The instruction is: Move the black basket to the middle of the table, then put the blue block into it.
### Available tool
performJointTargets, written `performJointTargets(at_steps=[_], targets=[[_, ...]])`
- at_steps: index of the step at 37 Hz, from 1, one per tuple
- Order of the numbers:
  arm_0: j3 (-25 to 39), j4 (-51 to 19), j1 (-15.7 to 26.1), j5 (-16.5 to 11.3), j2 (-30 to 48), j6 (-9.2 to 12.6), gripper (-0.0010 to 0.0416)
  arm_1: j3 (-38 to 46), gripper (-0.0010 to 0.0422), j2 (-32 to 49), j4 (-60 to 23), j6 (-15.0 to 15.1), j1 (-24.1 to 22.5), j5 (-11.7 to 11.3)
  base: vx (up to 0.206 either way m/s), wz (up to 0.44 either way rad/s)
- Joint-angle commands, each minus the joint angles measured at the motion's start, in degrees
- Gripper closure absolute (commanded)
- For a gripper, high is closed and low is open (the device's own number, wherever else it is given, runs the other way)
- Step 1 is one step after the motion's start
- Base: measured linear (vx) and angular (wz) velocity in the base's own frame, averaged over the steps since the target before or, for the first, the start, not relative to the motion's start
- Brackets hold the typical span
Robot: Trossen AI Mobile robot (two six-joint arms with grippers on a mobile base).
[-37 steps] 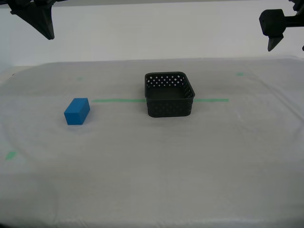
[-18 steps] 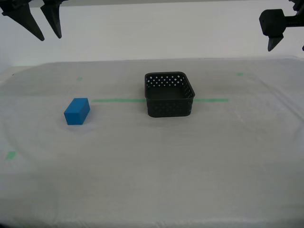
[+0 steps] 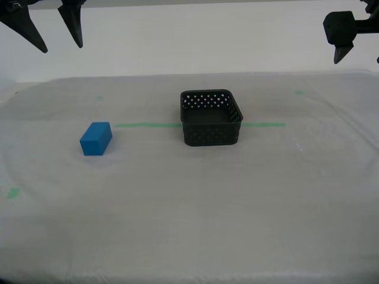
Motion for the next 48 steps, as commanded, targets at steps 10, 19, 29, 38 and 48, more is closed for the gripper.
performJointTargets(at_steps=[10, 19, 29, 38, 48], targets=[[0.07, 0.04, 0.0, 0.15, -0.02, 0.11, 0.0007, 0.02, 0.0073, 0.02, -2.01, -3.21, -0.11, -0.04, 0.0, 0.0], [0.07, 0.04, -0.02, 0.15, -0.02, 0.09, 0.0007, 0.0, 0.0073, 0.02, -1.33, -3.69, -1.46, -0.07, 0.0, 0.0], [0.07, 0.04, 0.0, 0.15, -0.02, 0.09, 0.0007, -2.89, 0.0073, 0.02, 4.15, -5.01, -4.52, -0.07, 0.0, 0.0], [0.07, 0.04, 0.0, 0.17, -0.02, 0.09, 0.0007, -10.16, 0.0073, 0.02, 9.33, -5.09, -5.05, -0.07, 0.0, 0.0], [0.07, 0.04, 0.0, 0.15, -0.02, 0.11, 0.0007, -18.12, 0.0073, 0.02, 19.96, -4.17, -5.09, -0.07, 0.0, 0.0]])
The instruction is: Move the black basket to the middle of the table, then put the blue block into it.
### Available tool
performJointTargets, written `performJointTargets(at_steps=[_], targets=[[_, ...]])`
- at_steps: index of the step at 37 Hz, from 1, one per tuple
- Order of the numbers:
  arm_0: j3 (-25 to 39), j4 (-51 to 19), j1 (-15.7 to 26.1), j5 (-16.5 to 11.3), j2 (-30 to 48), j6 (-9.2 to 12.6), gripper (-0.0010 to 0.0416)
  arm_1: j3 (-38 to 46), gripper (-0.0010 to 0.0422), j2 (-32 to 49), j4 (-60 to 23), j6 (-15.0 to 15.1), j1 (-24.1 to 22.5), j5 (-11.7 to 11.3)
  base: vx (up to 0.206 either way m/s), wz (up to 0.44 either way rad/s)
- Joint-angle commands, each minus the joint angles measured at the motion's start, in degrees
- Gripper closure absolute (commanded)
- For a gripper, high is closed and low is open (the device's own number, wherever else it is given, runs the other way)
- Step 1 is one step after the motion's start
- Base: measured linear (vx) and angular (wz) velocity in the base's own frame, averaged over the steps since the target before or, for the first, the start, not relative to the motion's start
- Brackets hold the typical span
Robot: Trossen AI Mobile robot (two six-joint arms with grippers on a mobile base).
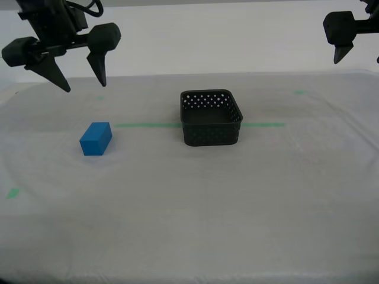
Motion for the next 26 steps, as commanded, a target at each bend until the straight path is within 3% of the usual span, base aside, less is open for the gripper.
performJointTargets(at_steps=[1, 7, 14, 23, 26], targets=[[0.07, 0.04, 0.04, 0.17, -0.02, 0.09, 0.0007, -2.47, 0.0074, -0.02, 3.56, 0.59, 0.0, -0.09, 0.0, 0.0], [0.07, 0.04, 0.02, 0.15, -0.02, 0.09, 0.0007, -4.9, 0.0074, -0.02, 6.93, 1.75, 0.0, -0.33, 0.0, 0.0], [0.07, 0.04, 0.02, 0.15, -0.02, 0.11, 0.0007, -5.11, 0.0073, -0.02, 9.18, 4.7, 0.0, -5.4, 0.0, 0.0], [0.07, 0.04, 0.02, 0.17, -0.02, 0.11, 0.0007, -5.22, 0.0073, -0.02, 12.98, 5.01, 0.04, -5.92, 0.0, 0.0], [0.07, 0.04, 0.04, 0.15, -0.02, 0.11, 0.0007, -5.31, 0.0074, -0.02, 13.57, 5.01, -0.04, -7.45, 0.0, 0.0]])
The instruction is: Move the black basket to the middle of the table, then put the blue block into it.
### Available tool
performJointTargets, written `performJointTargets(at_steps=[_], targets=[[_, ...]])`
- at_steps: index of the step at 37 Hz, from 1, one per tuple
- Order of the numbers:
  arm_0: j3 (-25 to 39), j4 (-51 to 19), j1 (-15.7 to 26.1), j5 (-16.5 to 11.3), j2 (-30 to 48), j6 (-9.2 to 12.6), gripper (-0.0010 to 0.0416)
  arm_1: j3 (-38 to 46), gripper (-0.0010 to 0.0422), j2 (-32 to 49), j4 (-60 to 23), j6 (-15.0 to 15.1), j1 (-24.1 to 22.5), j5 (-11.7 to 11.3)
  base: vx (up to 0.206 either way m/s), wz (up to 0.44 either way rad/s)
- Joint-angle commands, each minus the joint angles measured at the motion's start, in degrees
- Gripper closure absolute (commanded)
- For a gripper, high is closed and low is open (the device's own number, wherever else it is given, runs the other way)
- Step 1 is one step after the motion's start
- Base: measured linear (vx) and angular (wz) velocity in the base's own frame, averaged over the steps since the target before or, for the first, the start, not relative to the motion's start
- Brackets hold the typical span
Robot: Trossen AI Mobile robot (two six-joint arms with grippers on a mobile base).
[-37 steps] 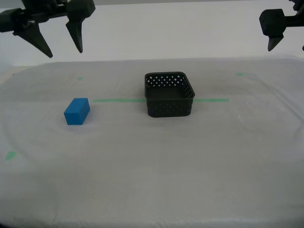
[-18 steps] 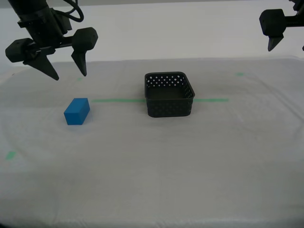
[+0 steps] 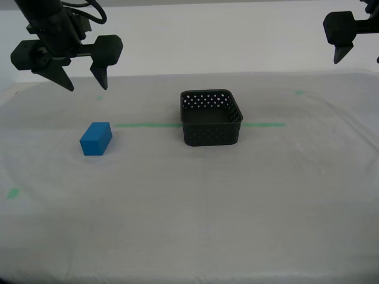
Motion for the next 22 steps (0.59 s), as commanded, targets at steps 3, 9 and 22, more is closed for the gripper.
performJointTargets(at_steps=[3, 9, 22], targets=[[0.07, 0.07, 0.0, 0.15, -0.02, 0.13, 0.0007, -0.96, 0.0073, -0.02, 1.84, 0.26, -0.09, -3.32, 0.0, 0.0], [0.07, 0.07, 0.0, 0.15, -0.02, 0.13, 0.0007, -5.86, 0.0074, -0.02, 6.93, 0.24, -0.09, -4.11, 0.0, 0.0], [0.07, 0.07, 0.0, 0.15, -0.02, 0.13, 0.0007, -14.34, 0.0073, -0.02, 18.1, 0.26, -0.15, -3.63, 0.0, 0.0]])
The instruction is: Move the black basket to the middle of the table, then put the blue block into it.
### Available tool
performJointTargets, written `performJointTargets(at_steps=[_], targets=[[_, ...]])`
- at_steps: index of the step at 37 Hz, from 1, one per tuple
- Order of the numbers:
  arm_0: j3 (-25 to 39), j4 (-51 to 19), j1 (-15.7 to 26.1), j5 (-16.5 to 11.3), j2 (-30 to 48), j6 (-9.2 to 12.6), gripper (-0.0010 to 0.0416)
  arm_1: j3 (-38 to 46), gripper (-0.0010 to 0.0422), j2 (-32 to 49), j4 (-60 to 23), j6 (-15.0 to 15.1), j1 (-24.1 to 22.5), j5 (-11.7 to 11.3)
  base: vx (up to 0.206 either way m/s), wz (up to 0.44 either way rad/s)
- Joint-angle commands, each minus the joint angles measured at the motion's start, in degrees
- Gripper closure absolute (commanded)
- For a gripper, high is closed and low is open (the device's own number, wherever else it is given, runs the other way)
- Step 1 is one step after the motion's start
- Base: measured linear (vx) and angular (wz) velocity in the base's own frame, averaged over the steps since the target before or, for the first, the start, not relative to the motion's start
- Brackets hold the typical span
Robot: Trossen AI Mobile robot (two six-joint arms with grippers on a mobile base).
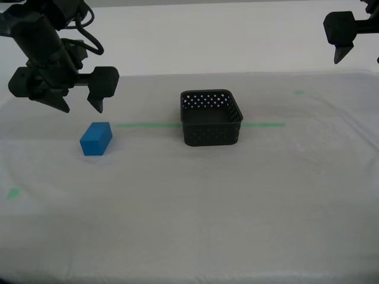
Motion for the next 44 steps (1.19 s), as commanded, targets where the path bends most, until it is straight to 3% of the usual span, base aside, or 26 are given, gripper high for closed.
performJointTargets(at_steps=[1, 4, 13, 20, 25, 44], targets=[[0.07, 0.07, 0.04, 0.15, -0.02, 0.13, 0.0007, -1.62, 0.0074, 0.0, 3.21, 0.07, -0.07, 0.2, 0.0, 0.0], [0.07, 0.04, 0.04, 0.15, -0.02, 0.13, 0.0007, -2.89, 0.0073, 0.0, 6.16, -0.02, -0.09, 1.2, 0.0, 0.0], [0.07, 0.04, 0.04, 0.15, -0.02, 0.13, 0.0007, -4.55, 0.0073, 0.0, 9.9, 0.7, -0.17, 1.27, 0.0, 0.0], [0.07, 0.04, 0.02, 0.15, -0.02, 0.13, 0.0007, -5.01, 0.0074, 0.0, 9.99, 0.63, -0.24, 1.38, 0.0, 0.0], [0.07, 0.04, 0.02, 0.15, -0.02, 0.13, 0.0007, -6.93, 0.0074, 0.0, 10.75, 0.0, -0.39, 2.71, 0.0, 0.0], [0.07, 0.04, 0.04, 0.15, -0.02, 0.13, 0.0007, -12.09, 0.0074, 0.0, 21.86, -1.92, -0.55, 2.69, 0.0, 0.0]])
